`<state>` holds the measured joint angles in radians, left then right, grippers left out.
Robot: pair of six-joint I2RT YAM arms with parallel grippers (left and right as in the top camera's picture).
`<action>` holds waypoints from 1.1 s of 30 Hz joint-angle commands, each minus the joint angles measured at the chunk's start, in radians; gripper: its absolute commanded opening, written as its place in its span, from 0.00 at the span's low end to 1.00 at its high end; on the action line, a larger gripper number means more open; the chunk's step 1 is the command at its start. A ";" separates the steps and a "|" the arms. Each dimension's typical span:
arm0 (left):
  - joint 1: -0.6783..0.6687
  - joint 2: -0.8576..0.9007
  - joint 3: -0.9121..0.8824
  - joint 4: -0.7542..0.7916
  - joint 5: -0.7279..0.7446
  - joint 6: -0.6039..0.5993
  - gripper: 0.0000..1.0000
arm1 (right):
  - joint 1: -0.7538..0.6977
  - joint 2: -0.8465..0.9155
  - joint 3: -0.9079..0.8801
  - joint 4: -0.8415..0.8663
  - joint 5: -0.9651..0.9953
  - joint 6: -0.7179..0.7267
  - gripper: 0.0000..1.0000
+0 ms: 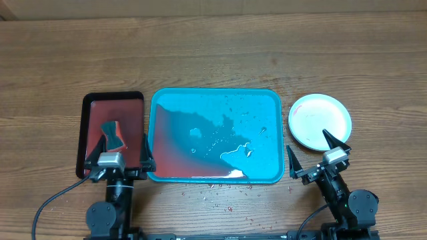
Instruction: Clean dirty plates on tray and stack at the side
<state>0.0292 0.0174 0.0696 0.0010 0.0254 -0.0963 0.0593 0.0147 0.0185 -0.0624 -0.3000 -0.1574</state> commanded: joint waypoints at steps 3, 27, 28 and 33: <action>-0.003 -0.013 -0.063 -0.085 -0.023 0.022 1.00 | -0.003 -0.012 -0.010 0.005 0.000 0.000 1.00; -0.002 -0.012 -0.064 -0.079 -0.007 0.022 1.00 | -0.003 -0.012 -0.010 0.006 0.000 0.000 1.00; -0.002 -0.012 -0.064 -0.079 -0.007 0.022 1.00 | -0.003 -0.012 -0.010 0.006 0.000 0.000 1.00; -0.002 -0.012 -0.064 -0.079 -0.007 0.022 1.00 | -0.003 -0.012 -0.010 0.006 0.000 0.000 1.00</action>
<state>0.0292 0.0158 0.0093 -0.0780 0.0177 -0.0963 0.0593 0.0147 0.0185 -0.0624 -0.3000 -0.1577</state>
